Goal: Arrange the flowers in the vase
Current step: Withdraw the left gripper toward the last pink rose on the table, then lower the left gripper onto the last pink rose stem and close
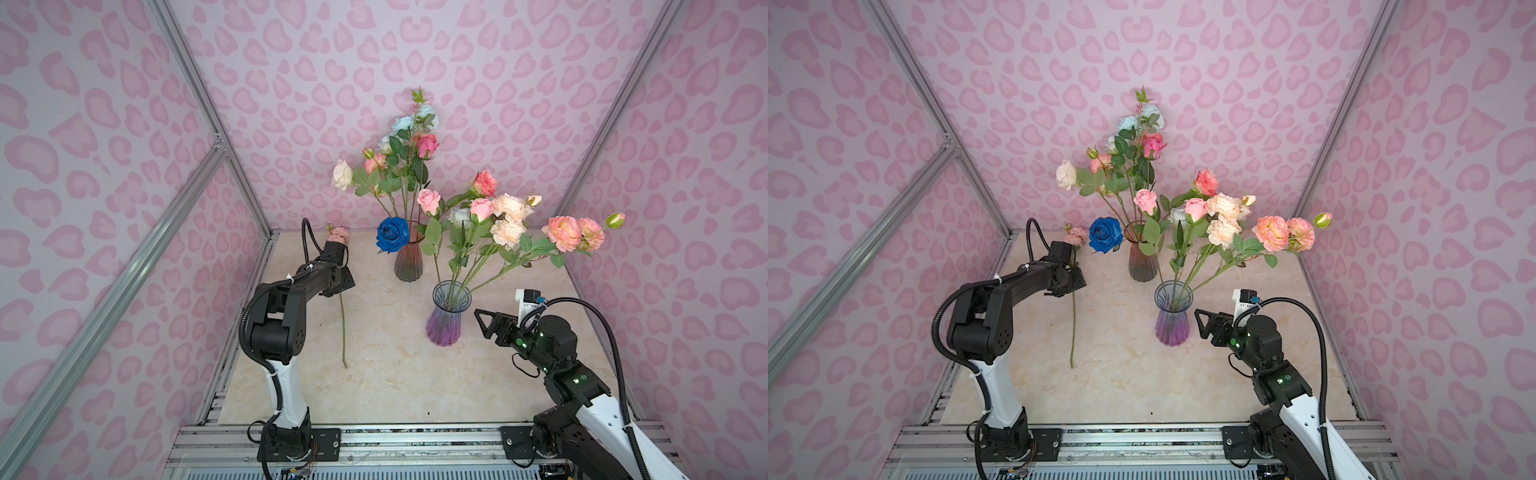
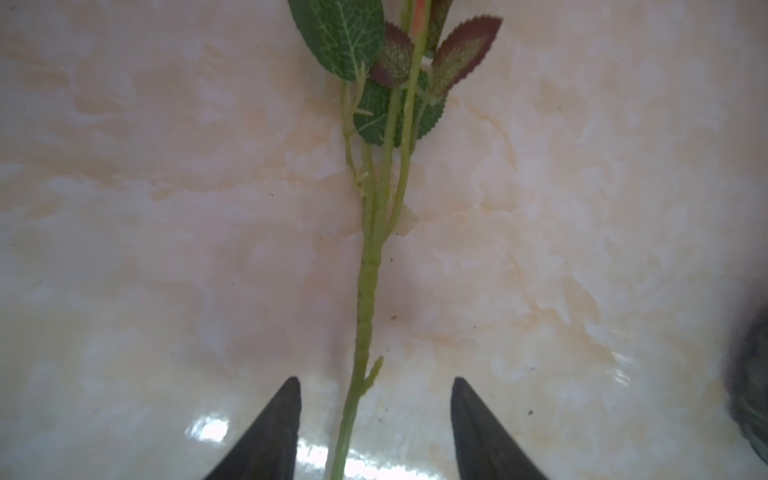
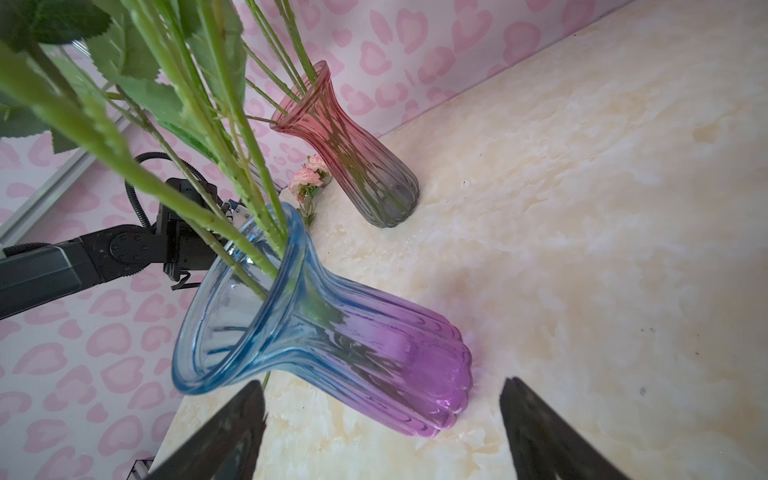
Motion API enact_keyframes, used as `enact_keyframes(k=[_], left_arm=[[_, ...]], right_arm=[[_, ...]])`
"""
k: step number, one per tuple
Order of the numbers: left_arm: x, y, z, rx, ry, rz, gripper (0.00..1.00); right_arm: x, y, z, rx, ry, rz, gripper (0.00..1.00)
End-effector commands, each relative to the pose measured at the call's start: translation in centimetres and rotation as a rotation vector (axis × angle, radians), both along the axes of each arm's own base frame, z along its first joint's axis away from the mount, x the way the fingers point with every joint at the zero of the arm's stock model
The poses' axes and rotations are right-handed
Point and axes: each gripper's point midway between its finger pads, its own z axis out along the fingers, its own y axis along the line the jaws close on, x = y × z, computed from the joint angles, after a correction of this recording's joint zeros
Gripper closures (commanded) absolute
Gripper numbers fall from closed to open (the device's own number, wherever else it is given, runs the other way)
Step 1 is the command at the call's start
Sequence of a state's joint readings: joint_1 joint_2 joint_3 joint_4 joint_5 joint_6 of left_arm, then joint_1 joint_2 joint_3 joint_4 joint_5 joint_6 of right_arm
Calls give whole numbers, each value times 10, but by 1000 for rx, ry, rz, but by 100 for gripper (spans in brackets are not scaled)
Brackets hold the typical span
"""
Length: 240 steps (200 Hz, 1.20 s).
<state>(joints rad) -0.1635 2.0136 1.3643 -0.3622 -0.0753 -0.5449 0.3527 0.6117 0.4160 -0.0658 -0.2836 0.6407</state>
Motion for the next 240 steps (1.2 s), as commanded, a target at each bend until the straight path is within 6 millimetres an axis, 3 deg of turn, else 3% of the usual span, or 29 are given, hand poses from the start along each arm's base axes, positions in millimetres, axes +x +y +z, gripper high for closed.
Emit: enact_keyframes(k=[1,40,64,112,117,159,195,219,240], left_arm=[[-6,1,-11,7,52,-18,49],[-11,-3,-10,-4,51,-53,63],[-12,-4,-8,-2,52,-68,76],[-8,-7,19,-16,-10,-83,94],[-15,-6,13,-15,7,-87,96],[-16,-10,37,-46,-54,-87,96],[-22,-18,74,-58,-142,-97,96],[-32,-23,116,-61,-250,-109,96],[-51,-27,166,-39,-381,-125,96]], right_arm=[[2,-5,-5,-31,-15,-21,10],[4,-3,-4,-30,-15,-16,10],[5,-3,-1,-35,-21,-14,10],[5,-4,3,-33,-28,-19,10],[5,-3,4,-33,-29,-18,10],[3,-5,10,-39,-41,-21,10],[4,-4,7,-29,-33,-17,10],[4,-3,8,-20,-36,-14,10],[4,-2,10,-17,-37,-11,10]])
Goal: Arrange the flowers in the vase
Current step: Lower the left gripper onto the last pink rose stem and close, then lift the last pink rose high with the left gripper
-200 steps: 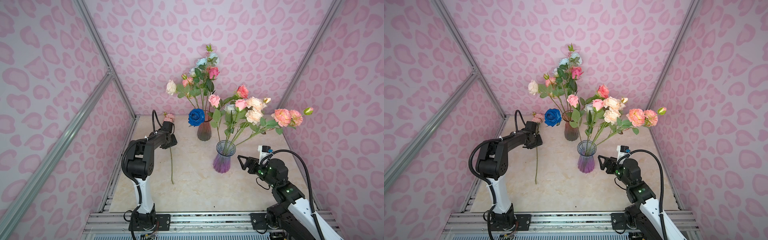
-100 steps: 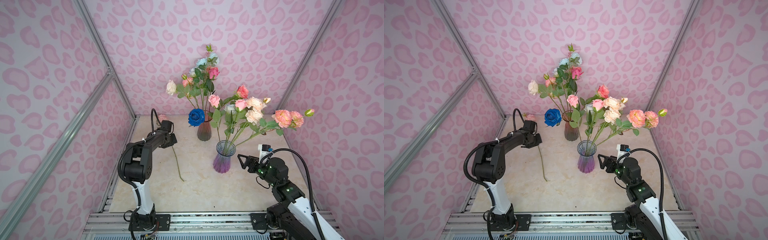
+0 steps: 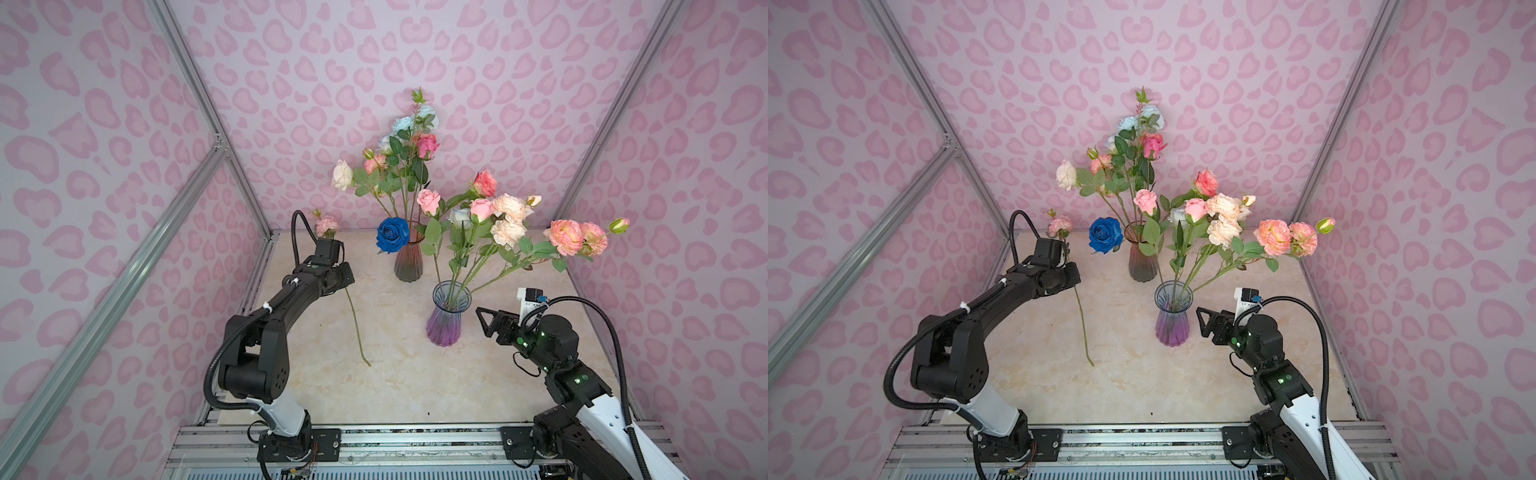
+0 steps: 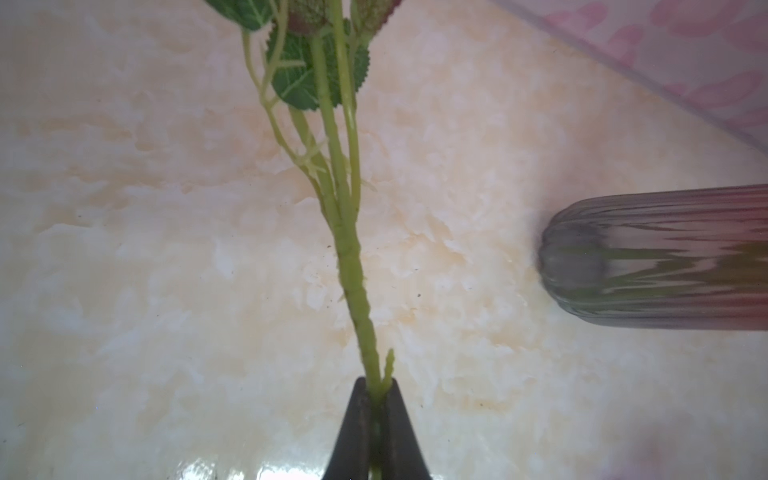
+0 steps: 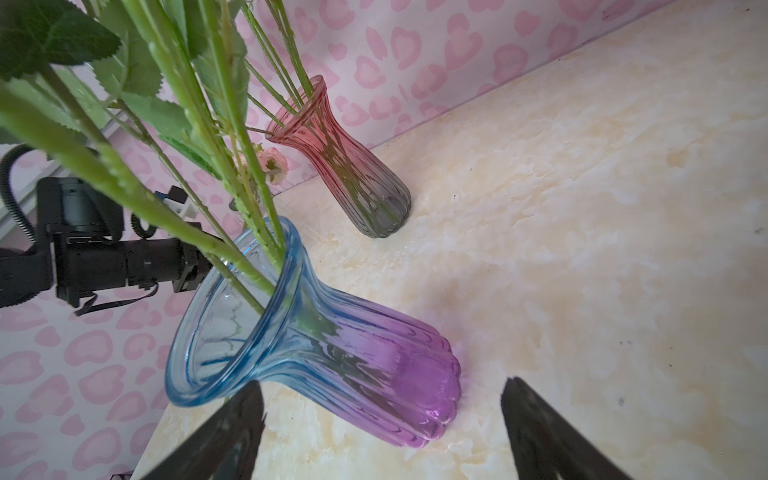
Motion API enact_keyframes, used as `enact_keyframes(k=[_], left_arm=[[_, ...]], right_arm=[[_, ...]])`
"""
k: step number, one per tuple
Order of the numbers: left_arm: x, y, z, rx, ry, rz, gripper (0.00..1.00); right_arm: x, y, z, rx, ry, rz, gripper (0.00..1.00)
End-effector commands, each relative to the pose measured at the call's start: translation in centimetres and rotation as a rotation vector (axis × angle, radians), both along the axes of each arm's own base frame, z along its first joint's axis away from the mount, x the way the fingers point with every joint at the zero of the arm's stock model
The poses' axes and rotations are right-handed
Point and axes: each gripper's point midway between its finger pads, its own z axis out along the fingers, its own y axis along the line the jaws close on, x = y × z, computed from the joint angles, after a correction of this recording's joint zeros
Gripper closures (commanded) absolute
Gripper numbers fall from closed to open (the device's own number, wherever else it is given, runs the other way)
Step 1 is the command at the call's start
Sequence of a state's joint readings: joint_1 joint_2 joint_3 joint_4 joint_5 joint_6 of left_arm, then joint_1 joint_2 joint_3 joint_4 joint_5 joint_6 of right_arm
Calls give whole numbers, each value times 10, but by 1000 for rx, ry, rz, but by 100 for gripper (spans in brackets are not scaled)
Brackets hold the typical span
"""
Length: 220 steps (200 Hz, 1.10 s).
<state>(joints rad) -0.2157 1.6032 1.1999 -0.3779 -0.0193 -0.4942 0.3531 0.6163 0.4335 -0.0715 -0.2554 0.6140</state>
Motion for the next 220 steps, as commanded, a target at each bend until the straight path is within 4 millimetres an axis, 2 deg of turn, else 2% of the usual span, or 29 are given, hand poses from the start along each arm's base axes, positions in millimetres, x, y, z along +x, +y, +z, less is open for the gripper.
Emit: enact_keyframes(k=[1,28,49,75,95,126,156,198,220], left_arm=[[-7,-2,54,12,-171,6,96],[-47,-15,136,-1,-426,-50,97],[-89,-35,200,-53,-662,-159,97],[-145,-59,259,-105,-930,-315,97],[-170,-75,290,-121,-1063,-405,97],[-186,-108,334,-99,-1182,-521,97],[-204,-131,376,-117,-1301,-568,97],[-220,-167,413,-181,-1386,-639,97],[-223,-183,426,-228,-1414,-661,97]], right_arm=[[0,2,4,10,-14,7,10],[-2,1,8,16,-19,5,10],[-3,-1,10,17,-24,-4,10],[-4,-2,10,28,-30,-9,10],[-4,-3,11,23,-38,-15,10],[-3,-4,17,19,-62,-15,10],[-4,0,27,34,-85,11,10],[-20,15,68,59,-177,125,9],[-24,17,66,35,-160,140,9]])
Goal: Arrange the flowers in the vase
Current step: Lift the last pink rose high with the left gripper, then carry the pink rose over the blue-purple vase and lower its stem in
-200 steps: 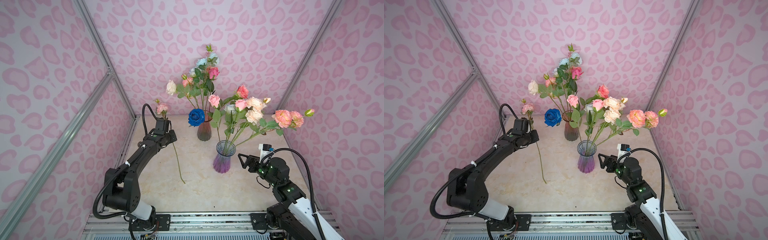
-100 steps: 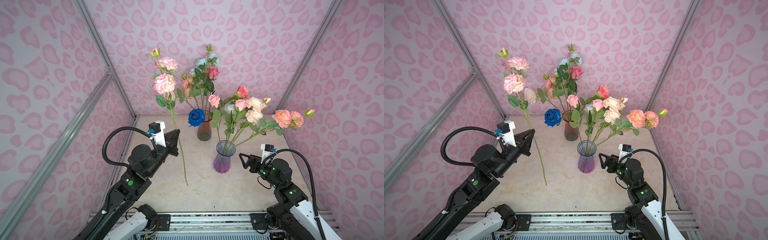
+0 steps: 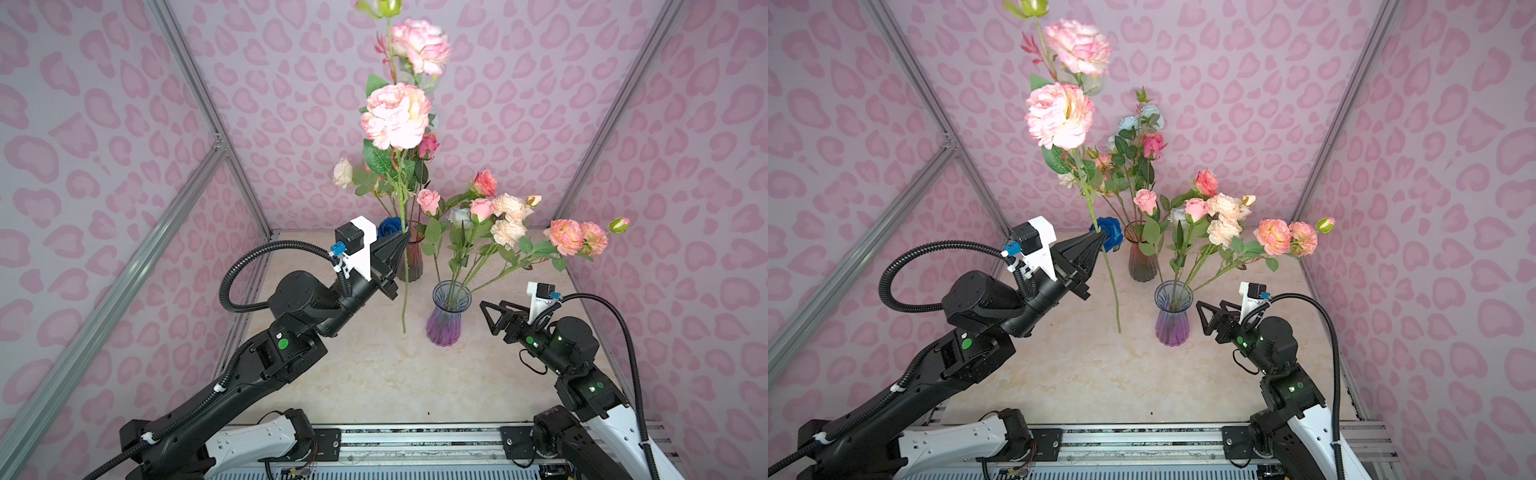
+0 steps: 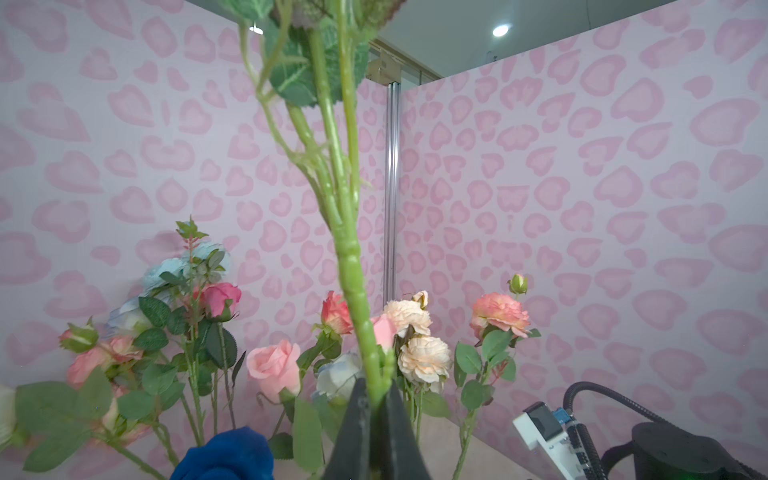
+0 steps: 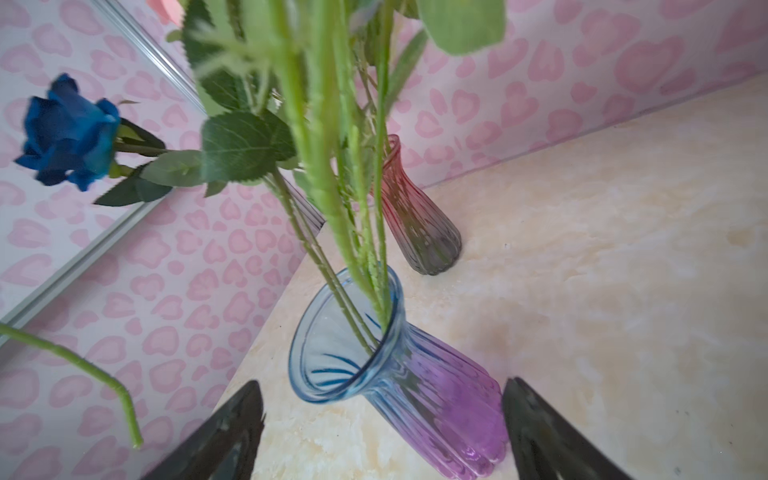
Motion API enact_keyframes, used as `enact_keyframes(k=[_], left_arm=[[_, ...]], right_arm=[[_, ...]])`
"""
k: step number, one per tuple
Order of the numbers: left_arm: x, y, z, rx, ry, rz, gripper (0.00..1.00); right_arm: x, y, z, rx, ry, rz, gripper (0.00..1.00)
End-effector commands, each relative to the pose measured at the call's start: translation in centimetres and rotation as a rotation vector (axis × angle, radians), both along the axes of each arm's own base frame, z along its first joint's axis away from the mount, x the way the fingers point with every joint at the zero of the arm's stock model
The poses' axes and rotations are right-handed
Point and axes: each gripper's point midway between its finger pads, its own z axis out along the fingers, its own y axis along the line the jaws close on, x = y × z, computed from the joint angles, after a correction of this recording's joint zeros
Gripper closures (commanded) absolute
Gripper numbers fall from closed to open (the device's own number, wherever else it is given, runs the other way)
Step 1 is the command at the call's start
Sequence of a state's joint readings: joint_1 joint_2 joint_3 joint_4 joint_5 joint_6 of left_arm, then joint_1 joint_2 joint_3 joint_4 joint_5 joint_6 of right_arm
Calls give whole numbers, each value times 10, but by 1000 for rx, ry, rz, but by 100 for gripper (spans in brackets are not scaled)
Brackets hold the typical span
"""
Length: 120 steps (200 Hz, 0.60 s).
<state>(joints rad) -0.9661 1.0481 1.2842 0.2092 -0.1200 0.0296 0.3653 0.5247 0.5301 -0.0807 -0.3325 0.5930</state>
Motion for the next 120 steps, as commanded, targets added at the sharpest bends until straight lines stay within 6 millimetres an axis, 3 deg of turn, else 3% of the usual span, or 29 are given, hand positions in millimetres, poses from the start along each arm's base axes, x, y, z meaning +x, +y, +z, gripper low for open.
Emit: enact_keyframes(k=[1,27,35,62,88,120], left_arm=[[-7,-5,31,-74,-86,-18,97],[-1,-28,31,-99,-101,-51,97],[-2,-30,43,-130,-123,-56,97],[2,-61,38,-133,-157,-89,97],[21,-88,19,-105,-166,-35,97],[46,-115,-23,-27,-125,11,97]], right_arm=[[-6,6,-4,-32,9,44,10],[-8,6,-10,-22,17,40,10],[-8,5,-11,-23,18,36,10],[-7,2,-14,-34,19,21,10],[-7,3,-18,-32,26,22,10],[-8,2,-21,-39,31,25,10]])
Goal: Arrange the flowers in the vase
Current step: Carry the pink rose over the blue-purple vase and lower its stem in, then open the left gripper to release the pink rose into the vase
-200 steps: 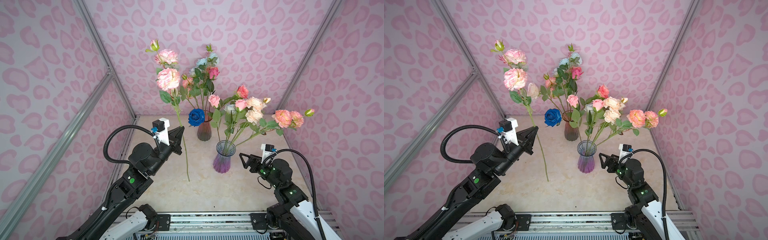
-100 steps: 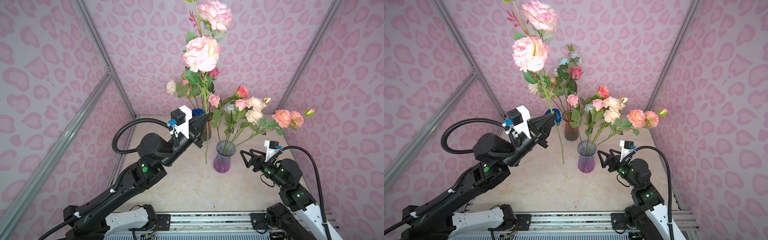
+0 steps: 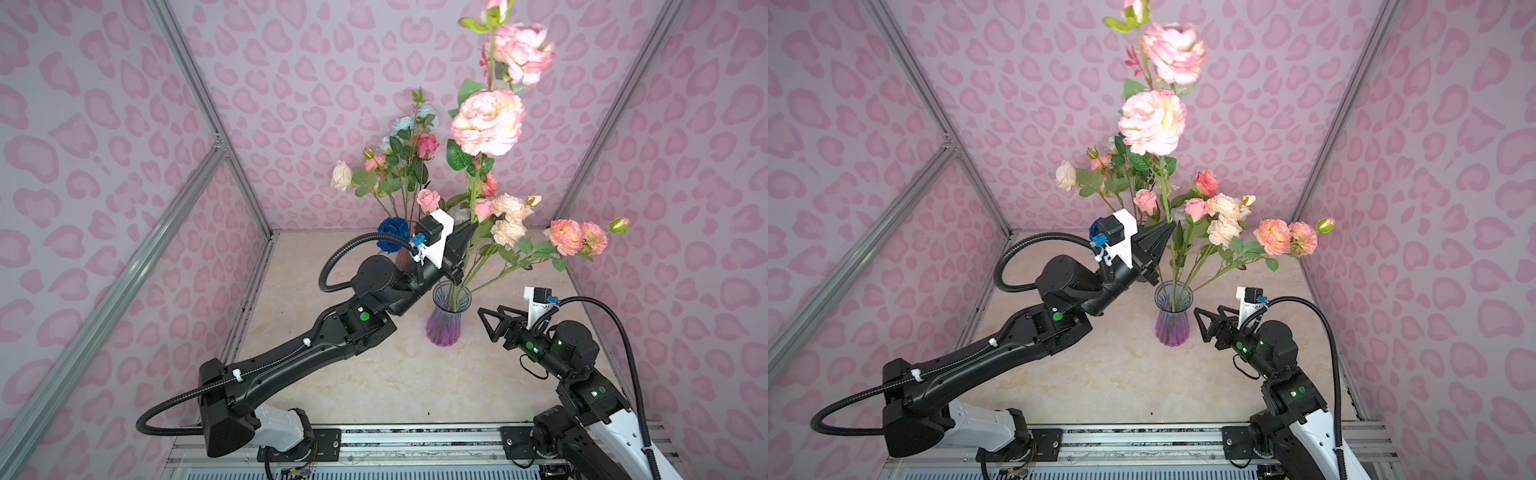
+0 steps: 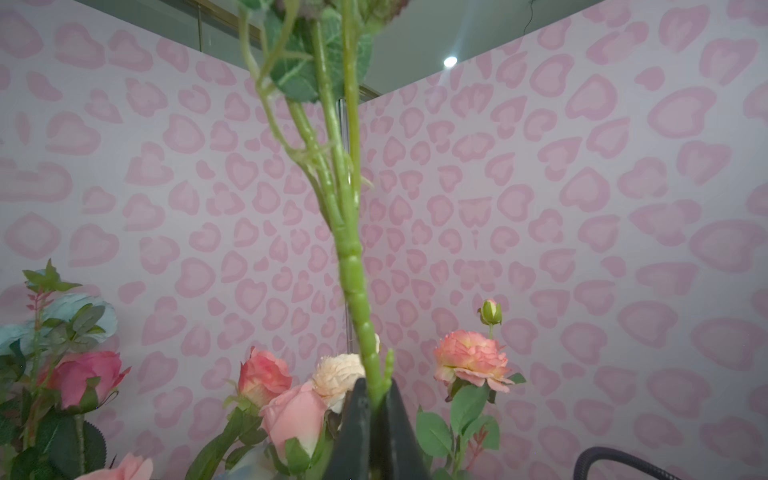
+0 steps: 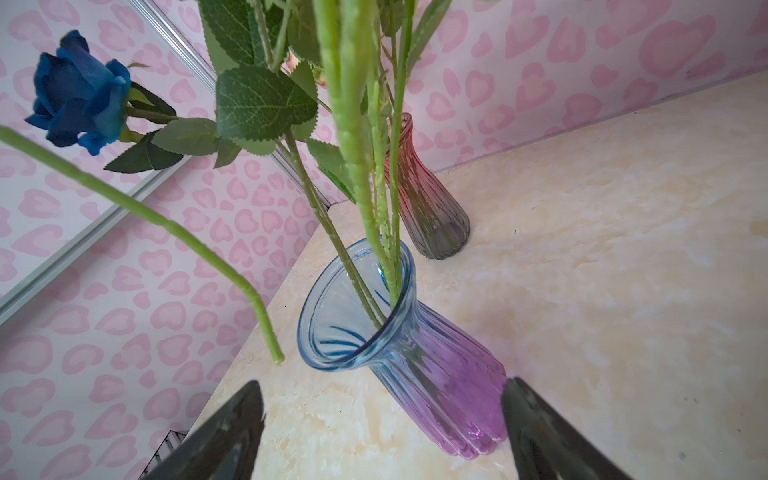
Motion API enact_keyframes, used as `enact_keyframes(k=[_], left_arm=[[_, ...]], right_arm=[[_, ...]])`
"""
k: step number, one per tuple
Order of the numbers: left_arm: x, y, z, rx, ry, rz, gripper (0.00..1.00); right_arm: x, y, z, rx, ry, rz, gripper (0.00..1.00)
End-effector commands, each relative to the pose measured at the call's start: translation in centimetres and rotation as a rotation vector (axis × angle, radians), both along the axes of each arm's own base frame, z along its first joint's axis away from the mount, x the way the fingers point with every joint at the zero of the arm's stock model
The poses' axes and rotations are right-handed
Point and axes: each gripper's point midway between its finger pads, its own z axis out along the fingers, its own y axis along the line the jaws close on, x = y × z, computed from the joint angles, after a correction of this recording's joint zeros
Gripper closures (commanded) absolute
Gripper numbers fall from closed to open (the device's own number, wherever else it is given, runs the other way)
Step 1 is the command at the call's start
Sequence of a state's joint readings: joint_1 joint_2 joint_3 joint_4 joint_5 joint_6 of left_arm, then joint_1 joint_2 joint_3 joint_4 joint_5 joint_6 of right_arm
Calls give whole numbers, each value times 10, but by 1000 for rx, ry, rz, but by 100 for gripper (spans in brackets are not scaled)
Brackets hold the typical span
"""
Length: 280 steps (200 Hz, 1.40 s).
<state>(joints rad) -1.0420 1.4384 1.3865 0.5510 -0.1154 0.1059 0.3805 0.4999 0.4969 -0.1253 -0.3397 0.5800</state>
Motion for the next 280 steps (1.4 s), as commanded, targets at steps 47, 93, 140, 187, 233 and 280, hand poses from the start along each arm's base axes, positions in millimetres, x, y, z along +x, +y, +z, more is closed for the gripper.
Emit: enact_keyframes(k=[47,93,140,187,233,280], left_arm=[[29,-11,-55,53,14,137,97],[28,-15,-97,101,118,88,97],[13,-11,-144,178,226,30,95],[8,-6,-172,227,292,20,83],[5,-9,-180,290,310,5,58],[-9,9,-184,317,325,-14,42]], right_arm=[[-2,-2,-7,-22,-1,-4,10],[-2,-2,-13,-20,15,-7,10],[-1,-2,-22,-36,40,-8,10],[1,-2,-22,-28,48,-12,10],[3,-2,-21,-32,57,-16,10],[3,-3,-22,-37,59,-23,10]])
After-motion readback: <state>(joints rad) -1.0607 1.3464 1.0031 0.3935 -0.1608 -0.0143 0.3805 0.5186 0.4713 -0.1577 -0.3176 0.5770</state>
